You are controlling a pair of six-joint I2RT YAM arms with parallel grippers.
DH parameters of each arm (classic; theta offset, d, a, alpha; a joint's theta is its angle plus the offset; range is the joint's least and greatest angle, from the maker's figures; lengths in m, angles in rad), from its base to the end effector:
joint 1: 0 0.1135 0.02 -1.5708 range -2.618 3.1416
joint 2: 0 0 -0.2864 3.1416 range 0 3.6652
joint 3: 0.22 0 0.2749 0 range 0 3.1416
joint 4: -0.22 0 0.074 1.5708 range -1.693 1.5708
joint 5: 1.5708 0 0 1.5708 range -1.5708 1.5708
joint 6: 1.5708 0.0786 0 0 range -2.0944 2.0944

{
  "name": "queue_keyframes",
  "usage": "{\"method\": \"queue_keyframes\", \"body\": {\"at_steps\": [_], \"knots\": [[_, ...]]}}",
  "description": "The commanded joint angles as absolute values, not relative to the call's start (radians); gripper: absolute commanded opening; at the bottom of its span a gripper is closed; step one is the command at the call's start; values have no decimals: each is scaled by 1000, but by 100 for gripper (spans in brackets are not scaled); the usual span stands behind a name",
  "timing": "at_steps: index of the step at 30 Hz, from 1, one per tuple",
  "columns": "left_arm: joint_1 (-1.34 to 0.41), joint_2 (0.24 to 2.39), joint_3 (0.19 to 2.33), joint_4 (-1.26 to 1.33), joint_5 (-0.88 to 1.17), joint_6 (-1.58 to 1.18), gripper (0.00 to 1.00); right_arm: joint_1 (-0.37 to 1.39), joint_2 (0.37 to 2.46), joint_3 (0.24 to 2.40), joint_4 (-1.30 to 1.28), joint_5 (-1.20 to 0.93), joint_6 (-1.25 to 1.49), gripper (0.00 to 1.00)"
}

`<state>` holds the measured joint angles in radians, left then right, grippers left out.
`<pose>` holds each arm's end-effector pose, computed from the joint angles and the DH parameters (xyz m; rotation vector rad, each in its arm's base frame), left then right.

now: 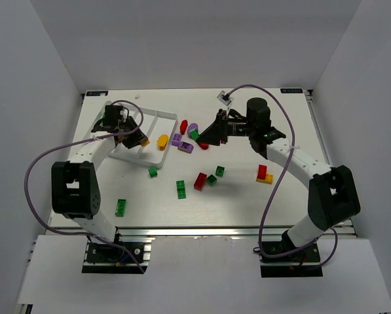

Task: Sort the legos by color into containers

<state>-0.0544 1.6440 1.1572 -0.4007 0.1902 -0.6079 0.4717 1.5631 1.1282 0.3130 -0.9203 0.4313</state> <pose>0.4002 -0.0367 0.2094 -0.6031 2.4347 -0.5160 0.3342 0.2407 0.3265 -0.7826 1.6905 1.4195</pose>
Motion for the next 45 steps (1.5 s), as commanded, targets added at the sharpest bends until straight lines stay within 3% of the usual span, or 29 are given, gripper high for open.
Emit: {"method": "queue_keyframes", "body": {"at_steps": [1, 10, 23, 30, 37, 45], "knots": [[-69, 1672, 1206, -477, 172, -542, 29, 472, 1534, 1129, 276, -902, 344, 0], [-117, 1727, 1200, -437, 183, -554, 37, 472, 1555, 1147, 238, -900, 298, 0], [-138, 1726, 1247, -468, 135, -551, 60, 472, 1562, 1178, 170, -899, 183, 0], [-138, 1649, 1262, -495, 164, -564, 60, 494, 1552, 1230, 54, -856, -69, 0], [-149, 1476, 1142, -417, 394, -649, 60, 563, 1569, 1279, -98, -663, -377, 0], [-207, 1345, 1043, -275, 472, -822, 65, 629, 1606, 1282, -164, -580, -479, 0]]}}
